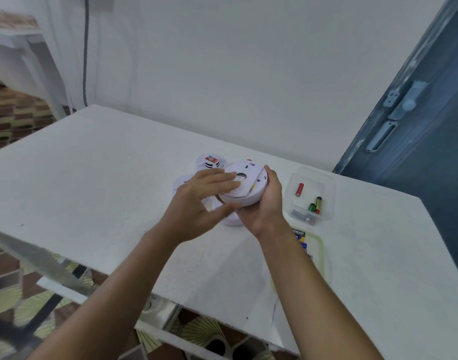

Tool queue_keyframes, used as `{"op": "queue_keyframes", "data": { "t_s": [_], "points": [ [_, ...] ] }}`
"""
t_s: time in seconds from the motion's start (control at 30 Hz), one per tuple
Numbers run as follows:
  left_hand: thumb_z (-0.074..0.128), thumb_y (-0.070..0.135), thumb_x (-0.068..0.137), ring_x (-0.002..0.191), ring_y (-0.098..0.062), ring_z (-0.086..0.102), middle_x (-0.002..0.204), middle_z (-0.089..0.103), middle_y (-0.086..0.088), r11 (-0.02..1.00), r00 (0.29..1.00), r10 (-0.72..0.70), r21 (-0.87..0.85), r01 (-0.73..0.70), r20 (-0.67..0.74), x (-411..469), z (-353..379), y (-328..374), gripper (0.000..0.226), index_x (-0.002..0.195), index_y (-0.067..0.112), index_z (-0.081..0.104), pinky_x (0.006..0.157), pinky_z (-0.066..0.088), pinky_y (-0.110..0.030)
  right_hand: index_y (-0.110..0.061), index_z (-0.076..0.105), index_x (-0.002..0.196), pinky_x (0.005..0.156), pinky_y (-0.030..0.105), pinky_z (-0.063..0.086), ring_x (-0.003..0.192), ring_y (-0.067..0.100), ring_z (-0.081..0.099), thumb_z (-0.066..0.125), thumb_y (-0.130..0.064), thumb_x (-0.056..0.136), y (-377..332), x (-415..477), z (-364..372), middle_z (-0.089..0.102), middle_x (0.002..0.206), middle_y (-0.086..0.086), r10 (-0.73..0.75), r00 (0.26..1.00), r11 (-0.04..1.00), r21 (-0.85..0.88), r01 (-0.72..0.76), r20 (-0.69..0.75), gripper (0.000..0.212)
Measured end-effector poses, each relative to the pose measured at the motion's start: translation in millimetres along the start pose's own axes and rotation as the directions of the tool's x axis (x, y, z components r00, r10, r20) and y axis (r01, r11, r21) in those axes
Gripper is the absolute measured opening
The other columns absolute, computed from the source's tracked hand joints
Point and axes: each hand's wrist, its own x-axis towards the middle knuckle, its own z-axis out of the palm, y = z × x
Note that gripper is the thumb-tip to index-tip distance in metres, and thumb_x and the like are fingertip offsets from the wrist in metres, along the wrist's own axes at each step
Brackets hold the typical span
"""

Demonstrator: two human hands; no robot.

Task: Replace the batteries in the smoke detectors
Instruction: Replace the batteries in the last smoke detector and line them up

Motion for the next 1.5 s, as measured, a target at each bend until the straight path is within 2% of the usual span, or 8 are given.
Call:
{"op": "queue_keyframes", "data": {
  "t_s": [0.17, 0.33, 0.5, 0.63, 0.93, 1.07, 1.2, 1.5],
  "points": [
    [0.078, 0.018, 0.081, 0.124, -0.006, 0.054, 0.13, 0.059, 0.006, 0.99, 0.995, 0.081, 0.124, -0.073, -0.063, -6.7, 10.8, -6.7, 0.049, 0.128, 0.01, 0.063, 0.103, 0.043, -0.02, -0.009, 0.065, 0.11, 0.073, 0.039, 0.049, 0.092, 0.033, 0.063, 0.035, -0.051, 0.099, -2.6, -3.6, 2.4, 0.071, 0.1, 0.017, 0.048, 0.999, 0.989, -0.136, -0.051, -0.026, 0.053],
    [0.066, 0.021, 0.092, 0.099, 0.001, 0.062, 0.112, 0.066, 0.016, 0.971, 0.967, -0.233, -0.072, 0.227, -0.103, -8.5, 7.2, -3.6, 0.033, 0.125, 0.017, 0.063, 0.086, 0.047, -0.01, -0.021, 0.068, 0.107, 0.084, 0.043, 0.053, 0.088, 0.022, 0.067, 0.051, -0.06, 0.095, 0.3, -6.0, 3.8, 0.075, 0.082, 0.002, 0.034, 0.993, 0.89, -0.449, -0.082, -0.115, 0.044],
    [0.051, 0.024, 0.101, 0.097, -0.012, 0.069, 0.104, 0.072, 0.005, 0.697, 0.808, -0.589, -0.527, 0.486, -0.033, -3.5, 6.6, -4.9, 0.018, 0.114, 0.02, 0.062, 0.085, 0.057, -0.034, -0.017, 0.066, 0.123, 0.074, 0.03, 0.055, 0.098, 0.018, 0.071, 0.049, -0.048, 0.102, 11.6, 1.2, 0.3, 0.076, 0.108, 0.004, -0.086, 0.994, 0.834, -0.55, 0.036, -0.065, 0.041],
    [0.044, 0.032, 0.103, 0.099, -0.032, 0.069, 0.103, 0.073, -0.01, 0.512, 0.676, -0.737, -0.64, 0.573, 0.015, -0.3, 5.7, -15.2, 0.033, 0.11, 0.008, 0.065, 0.087, 0.055, -0.051, -0.014, 0.071, 0.107, 0.064, 0.026, 0.053, 0.082, 0.015, 0.072, 0.059, -0.035, 0.1, 15.5, 0.0, 1.5, 0.077, 0.094, 0.001, -0.09, 0.995, 0.81, -0.585, 0.043, -0.051, 0.025],
    [0.043, 0.035, 0.103, 0.096, -0.023, 0.071, 0.105, 0.074, -0.009, 0.356, 0.654, -0.729, -0.706, 0.613, 0.201, -0.2, -6.6, -19.8, 0.04, 0.113, 0.006, 0.067, 0.079, 0.059, -0.033, -0.018, 0.072, 0.096, 0.056, 0.025, 0.051, 0.08, 0.019, 0.067, 0.065, -0.037, 0.096, 21.3, 3.6, -0.7, 0.075, 0.095, 0.005, -0.098, 0.985, 0.805, -0.594, -0.005, -0.141, 0.02],
    [0.048, 0.045, 0.099, 0.095, -0.021, 0.071, 0.108, 0.074, -0.006, 0.304, 0.614, -0.754, -0.704, 0.642, 0.233, 0.1, -9.9, -21.4, 0.042, 0.121, 0.012, 0.064, 0.083, 0.056, -0.036, -0.009, 0.068, 0.111, 0.059, 0.028, 0.056, 0.09, 0.023, 0.071, 0.066, -0.032, 0.096, 30.4, 7.5, -1.5, 0.075, 0.105, 0.01, -0.091, 0.98, 0.838, -0.545, -0.022, -0.18, 0.028],
    [0.068, 0.022, 0.09, 0.098, -0.022, 0.072, 0.116, 0.069, -0.01, 0.24, 0.569, -0.803, -0.778, 0.581, 0.177, -2.2, -13.9, -27.4, 0.048, 0.131, 0.011, 0.045, 0.078, 0.059, -0.032, -0.006, 0.06, 0.125, 0.068, 0.04, 0.061, 0.105, 0.035, 0.069, 0.056, -0.017, 0.097, 40.6, 12.5, 2.3, 0.071, 0.115, 0.018, -0.028, 0.988, 0.886, -0.461, -0.047, -0.155, 0.03],
    [0.059, 0.022, 0.096, 0.083, -0.027, 0.071, 0.097, 0.074, -0.012, 0.404, 0.625, -0.728, -0.561, 0.723, 0.282, -7.5, -36.9, -37.1, 0.022, 0.112, 0.008, 0.065, 0.069, 0.058, -0.033, -0.02, 0.069, 0.118, 0.054, 0.02, 0.051, 0.089, 0.018, 0.074, 0.067, -0.032, 0.094, 38.1, 30.9, 5.5, 0.076, 0.108, 0.005, -0.133, 0.979, 0.805, -0.593, 0.018, -0.151, 0.027]
  ]
}}
